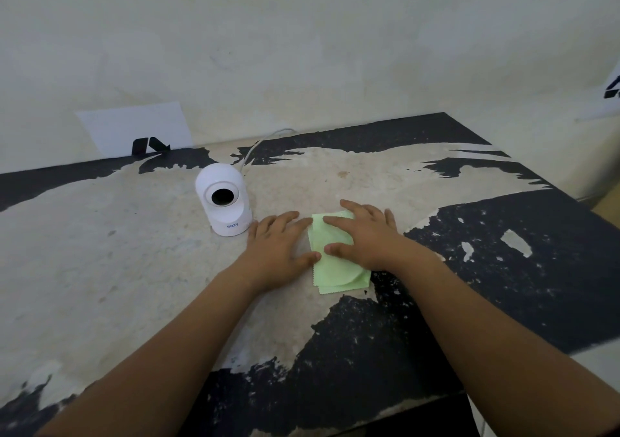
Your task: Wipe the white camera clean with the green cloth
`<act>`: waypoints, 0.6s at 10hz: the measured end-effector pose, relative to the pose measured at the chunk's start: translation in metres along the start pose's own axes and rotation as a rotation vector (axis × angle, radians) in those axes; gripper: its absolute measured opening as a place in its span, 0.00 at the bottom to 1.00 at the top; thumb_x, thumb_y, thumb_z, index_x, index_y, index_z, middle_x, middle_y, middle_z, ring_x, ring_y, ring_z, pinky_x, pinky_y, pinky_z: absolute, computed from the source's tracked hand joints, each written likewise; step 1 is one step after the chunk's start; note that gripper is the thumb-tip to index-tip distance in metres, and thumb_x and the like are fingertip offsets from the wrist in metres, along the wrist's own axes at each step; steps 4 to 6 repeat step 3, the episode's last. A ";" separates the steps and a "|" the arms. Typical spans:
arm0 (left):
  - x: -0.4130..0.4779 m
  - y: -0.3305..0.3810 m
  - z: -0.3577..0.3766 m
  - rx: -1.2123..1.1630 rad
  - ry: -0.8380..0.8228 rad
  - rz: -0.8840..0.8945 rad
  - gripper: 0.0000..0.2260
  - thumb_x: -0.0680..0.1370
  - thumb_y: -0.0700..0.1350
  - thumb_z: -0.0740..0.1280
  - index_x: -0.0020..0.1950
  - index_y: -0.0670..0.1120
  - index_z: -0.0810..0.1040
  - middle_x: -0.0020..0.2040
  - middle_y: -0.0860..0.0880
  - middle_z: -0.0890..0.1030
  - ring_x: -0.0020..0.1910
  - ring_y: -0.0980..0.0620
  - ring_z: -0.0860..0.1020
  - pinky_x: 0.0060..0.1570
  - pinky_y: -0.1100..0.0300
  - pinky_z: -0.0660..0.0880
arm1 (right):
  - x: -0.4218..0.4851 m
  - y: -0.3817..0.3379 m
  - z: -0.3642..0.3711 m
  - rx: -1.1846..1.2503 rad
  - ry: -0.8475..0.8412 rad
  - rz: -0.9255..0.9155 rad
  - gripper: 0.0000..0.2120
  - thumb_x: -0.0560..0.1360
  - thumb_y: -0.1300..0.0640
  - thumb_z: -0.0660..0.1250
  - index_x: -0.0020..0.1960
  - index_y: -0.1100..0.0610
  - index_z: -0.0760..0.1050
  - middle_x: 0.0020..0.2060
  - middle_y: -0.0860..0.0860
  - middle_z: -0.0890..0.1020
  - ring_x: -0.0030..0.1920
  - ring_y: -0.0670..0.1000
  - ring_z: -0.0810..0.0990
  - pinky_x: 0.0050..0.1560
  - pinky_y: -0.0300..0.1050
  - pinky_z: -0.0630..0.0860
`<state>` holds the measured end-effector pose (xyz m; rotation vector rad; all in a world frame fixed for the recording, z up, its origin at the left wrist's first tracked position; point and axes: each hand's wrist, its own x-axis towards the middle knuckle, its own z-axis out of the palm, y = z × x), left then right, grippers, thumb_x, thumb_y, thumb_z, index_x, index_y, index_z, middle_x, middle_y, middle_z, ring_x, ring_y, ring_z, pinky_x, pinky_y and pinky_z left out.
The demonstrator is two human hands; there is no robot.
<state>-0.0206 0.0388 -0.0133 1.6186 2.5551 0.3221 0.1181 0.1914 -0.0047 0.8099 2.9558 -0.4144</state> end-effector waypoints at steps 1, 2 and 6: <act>0.001 -0.002 0.001 0.056 -0.069 -0.009 0.34 0.71 0.70 0.51 0.75 0.59 0.54 0.78 0.49 0.54 0.75 0.41 0.50 0.71 0.38 0.43 | -0.003 0.004 0.002 -0.035 -0.086 -0.009 0.29 0.71 0.30 0.55 0.71 0.30 0.53 0.78 0.45 0.43 0.76 0.61 0.41 0.70 0.67 0.33; 0.004 0.000 -0.001 0.089 -0.089 -0.010 0.34 0.71 0.70 0.50 0.75 0.59 0.53 0.78 0.48 0.53 0.75 0.40 0.49 0.71 0.38 0.41 | -0.004 0.004 -0.003 -0.039 -0.100 -0.040 0.28 0.71 0.30 0.55 0.70 0.29 0.54 0.78 0.44 0.42 0.76 0.62 0.40 0.70 0.67 0.33; 0.004 0.003 -0.007 -0.046 -0.016 -0.024 0.31 0.75 0.65 0.56 0.75 0.56 0.57 0.77 0.46 0.58 0.75 0.41 0.53 0.72 0.42 0.47 | -0.005 0.001 -0.010 0.086 -0.028 -0.017 0.30 0.71 0.31 0.59 0.71 0.32 0.57 0.78 0.46 0.47 0.77 0.60 0.44 0.72 0.67 0.37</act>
